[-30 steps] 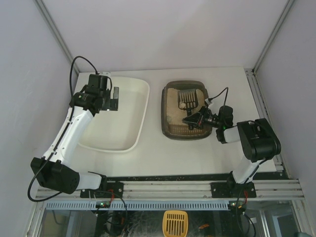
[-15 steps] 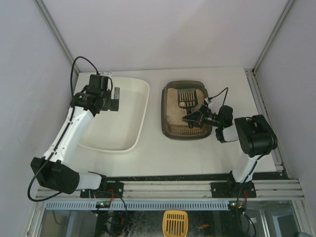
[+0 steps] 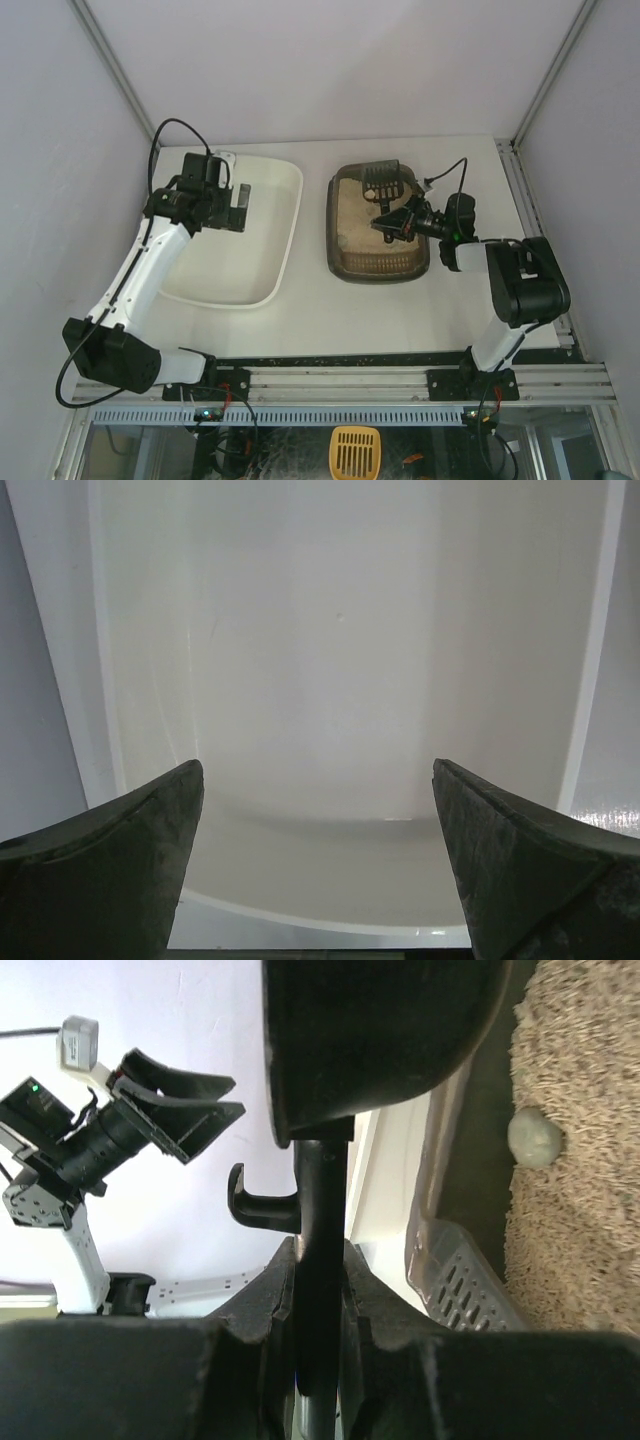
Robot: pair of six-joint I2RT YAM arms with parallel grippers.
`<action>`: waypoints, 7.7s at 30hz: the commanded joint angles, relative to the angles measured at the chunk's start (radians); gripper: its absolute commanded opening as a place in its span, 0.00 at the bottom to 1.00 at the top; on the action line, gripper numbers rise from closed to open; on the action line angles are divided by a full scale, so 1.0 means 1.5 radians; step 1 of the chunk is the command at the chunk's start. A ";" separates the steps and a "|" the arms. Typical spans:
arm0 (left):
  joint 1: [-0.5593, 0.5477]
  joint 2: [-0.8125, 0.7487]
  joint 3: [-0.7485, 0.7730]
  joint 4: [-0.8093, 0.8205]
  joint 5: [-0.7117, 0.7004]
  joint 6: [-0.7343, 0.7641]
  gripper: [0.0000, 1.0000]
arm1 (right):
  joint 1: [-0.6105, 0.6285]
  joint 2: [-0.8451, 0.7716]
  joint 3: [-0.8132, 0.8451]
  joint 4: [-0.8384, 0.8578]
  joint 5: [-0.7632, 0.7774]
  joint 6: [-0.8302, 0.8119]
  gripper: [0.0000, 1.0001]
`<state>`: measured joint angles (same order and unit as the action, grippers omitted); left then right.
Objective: Clean the litter box
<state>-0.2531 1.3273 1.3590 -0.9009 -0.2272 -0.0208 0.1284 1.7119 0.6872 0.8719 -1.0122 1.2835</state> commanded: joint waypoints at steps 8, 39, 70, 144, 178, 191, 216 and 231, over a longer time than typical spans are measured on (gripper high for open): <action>0.000 -0.065 -0.031 0.024 -0.053 0.051 1.00 | -0.004 -0.045 0.006 -0.049 0.012 -0.008 0.00; 0.000 -0.055 -0.010 -0.069 0.217 0.134 0.99 | 0.021 -0.138 -0.038 -0.142 0.031 -0.059 0.00; 0.000 -0.065 -0.023 -0.049 0.166 0.127 0.98 | -0.071 -0.237 -0.075 -0.170 0.017 -0.158 0.00; 0.465 -0.061 0.124 -0.196 0.504 0.134 0.99 | 0.693 0.107 0.631 -1.029 0.925 -0.712 0.00; 0.097 0.000 0.218 -0.093 0.377 0.051 0.98 | 0.481 -0.081 0.574 -1.148 0.728 -0.580 0.00; -0.044 0.187 0.182 0.221 0.324 -0.509 1.00 | 0.221 0.016 0.633 -1.407 0.667 -0.491 0.00; -0.019 0.123 0.127 0.153 0.359 -0.437 1.00 | 0.174 0.296 0.828 -1.416 0.703 -0.539 0.00; 0.122 -0.021 -0.014 0.161 0.376 -0.316 1.00 | 0.196 0.337 0.796 -1.348 0.513 -0.590 0.00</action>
<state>-0.1005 1.3083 1.3613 -0.6556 0.2977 -0.5518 0.4023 2.1902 1.8969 -1.1770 -0.1013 0.4465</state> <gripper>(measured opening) 0.996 0.138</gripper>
